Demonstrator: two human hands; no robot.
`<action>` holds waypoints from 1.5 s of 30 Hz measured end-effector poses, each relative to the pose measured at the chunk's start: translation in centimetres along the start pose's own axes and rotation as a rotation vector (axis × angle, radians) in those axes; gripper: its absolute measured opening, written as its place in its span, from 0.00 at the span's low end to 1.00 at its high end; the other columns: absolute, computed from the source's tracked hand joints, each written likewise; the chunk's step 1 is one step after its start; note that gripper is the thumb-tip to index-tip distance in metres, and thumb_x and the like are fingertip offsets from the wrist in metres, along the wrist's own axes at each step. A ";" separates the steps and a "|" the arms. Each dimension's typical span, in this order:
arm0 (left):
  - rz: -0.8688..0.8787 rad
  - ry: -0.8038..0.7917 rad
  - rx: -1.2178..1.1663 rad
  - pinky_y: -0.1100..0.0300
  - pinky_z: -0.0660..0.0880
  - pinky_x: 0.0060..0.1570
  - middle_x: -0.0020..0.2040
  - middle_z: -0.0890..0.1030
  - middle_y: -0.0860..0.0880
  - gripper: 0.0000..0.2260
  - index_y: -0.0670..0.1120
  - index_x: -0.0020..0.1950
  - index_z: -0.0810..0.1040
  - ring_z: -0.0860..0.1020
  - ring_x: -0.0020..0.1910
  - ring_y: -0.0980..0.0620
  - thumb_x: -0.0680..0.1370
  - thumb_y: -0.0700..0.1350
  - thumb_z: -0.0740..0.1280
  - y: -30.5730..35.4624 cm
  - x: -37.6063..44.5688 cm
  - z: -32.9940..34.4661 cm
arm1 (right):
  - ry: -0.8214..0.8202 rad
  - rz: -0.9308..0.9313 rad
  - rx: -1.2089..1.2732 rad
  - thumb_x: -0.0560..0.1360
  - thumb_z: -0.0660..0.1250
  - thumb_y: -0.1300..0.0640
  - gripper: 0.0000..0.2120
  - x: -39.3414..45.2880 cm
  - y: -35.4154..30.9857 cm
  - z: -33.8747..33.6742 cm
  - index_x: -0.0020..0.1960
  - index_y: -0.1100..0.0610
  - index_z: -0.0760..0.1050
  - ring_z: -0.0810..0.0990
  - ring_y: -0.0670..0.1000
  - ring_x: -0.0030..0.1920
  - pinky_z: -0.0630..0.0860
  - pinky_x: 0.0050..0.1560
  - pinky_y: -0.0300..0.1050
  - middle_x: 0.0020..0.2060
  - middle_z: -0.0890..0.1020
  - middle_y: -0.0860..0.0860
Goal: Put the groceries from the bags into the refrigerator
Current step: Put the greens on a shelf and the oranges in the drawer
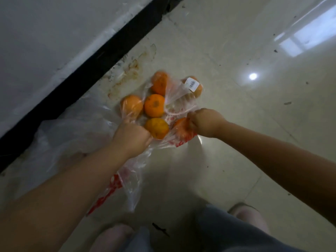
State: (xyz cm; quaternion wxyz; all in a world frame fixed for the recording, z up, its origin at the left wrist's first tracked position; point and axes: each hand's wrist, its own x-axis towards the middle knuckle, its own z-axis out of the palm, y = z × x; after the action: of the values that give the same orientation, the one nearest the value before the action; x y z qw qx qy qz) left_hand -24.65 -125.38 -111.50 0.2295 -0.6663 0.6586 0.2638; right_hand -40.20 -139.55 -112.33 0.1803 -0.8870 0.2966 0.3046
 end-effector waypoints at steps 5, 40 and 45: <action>-0.161 0.135 -0.279 0.55 0.69 0.55 0.56 0.80 0.44 0.14 0.44 0.56 0.78 0.77 0.57 0.43 0.81 0.50 0.56 0.0 0.3 1.5 | -0.116 0.073 -0.114 0.80 0.49 0.51 0.21 0.2 0.3 -0.1 0.52 0.62 0.77 0.78 0.58 0.54 0.74 0.53 0.47 0.53 0.80 0.59; -0.305 -0.121 -0.541 0.50 0.64 0.68 0.70 0.66 0.45 0.40 0.49 0.73 0.60 0.64 0.71 0.42 0.65 0.50 0.76 3.7 1.7 0.8 | 0.206 0.037 0.186 0.66 0.72 0.44 0.42 -0.4 -1.7 3.8 0.72 0.57 0.56 0.71 0.58 0.63 0.71 0.60 0.49 0.66 0.71 0.57; -0.294 0.058 -0.715 0.55 0.68 0.60 0.64 0.71 0.48 0.37 0.50 0.66 0.67 0.66 0.65 0.45 0.61 0.50 0.79 3.2 -1.5 -2.1 | 0.287 0.009 0.373 0.59 0.65 0.39 0.40 -4.3 0.4 0.3 0.66 0.58 0.66 0.74 0.58 0.57 0.69 0.52 0.44 0.57 0.77 0.57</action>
State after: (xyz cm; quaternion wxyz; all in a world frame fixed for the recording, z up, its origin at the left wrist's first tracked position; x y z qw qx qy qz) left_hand -27.75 -125.69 -108.83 -0.0006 -0.7986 0.4290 0.4222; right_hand -43.31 -137.87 -109.86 0.2956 -0.8712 0.3744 0.1161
